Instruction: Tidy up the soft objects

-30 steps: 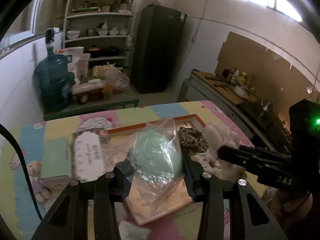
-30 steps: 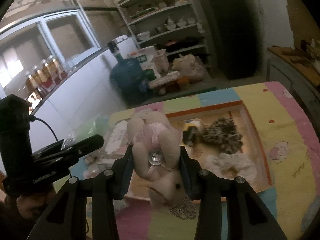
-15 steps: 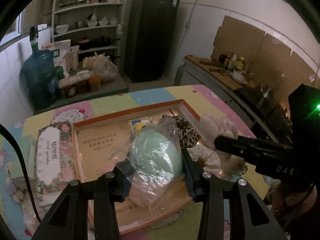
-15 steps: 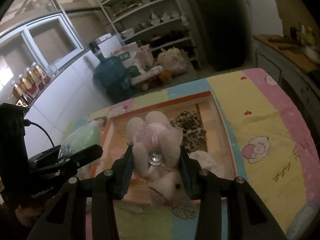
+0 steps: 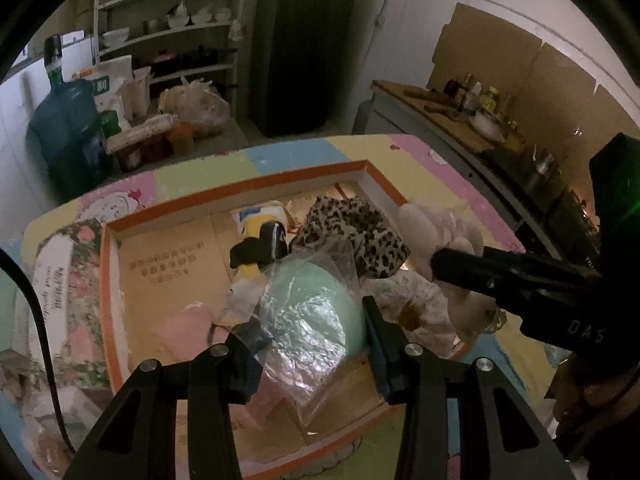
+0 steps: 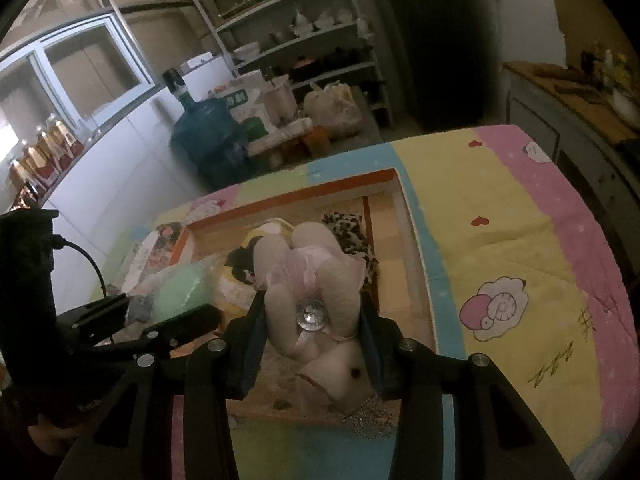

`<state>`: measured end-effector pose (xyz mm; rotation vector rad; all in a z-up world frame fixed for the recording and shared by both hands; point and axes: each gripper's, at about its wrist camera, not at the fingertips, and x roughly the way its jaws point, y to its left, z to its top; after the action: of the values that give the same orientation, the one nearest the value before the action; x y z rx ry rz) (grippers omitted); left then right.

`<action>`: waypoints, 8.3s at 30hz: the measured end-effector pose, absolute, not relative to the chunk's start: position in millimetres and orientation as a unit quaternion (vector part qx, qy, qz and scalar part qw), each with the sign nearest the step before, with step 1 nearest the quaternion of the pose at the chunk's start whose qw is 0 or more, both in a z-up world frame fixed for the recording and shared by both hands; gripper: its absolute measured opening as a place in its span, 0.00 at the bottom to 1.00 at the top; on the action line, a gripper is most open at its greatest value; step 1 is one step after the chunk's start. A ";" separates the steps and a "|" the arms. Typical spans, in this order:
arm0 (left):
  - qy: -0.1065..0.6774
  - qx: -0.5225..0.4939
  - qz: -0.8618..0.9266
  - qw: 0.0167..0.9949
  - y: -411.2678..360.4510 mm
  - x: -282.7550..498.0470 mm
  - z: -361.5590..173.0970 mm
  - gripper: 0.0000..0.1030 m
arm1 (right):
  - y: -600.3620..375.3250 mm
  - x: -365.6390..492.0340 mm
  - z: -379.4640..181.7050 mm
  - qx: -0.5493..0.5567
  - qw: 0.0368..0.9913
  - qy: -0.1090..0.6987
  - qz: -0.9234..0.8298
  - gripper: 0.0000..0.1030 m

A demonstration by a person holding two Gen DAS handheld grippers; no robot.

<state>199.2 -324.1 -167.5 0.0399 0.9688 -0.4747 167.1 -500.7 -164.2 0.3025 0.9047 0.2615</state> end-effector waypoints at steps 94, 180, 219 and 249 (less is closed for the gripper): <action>0.322 0.028 -0.241 0.915 -279.7 135.6 -63.8 0.75 | -471.6 133.1 -104.4 0.169 0.904 0.373 0.120 0.66; 0.385 -0.057 -0.159 0.907 -0.6 73.6 -138.8 0.75 | -229.8 52.6 -206.0 0.228 0.847 0.480 0.006 0.42; 0.450 -0.077 -0.112 0.883 -37.4 124.3 -213.2 0.53 | -229.1 22.2 -158.8 0.126 0.887 0.443 0.038 0.42; 0.380 -0.052 -0.165 0.909 -98.5 102.5 -100.7 0.53 | -283.2 31.0 -107.4 0.133 0.914 0.384 0.003 0.42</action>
<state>102.5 -98.5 -100.7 -0.1082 0.7842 -0.3412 31.0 -283.2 -107.4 0.2733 0.7907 0.0067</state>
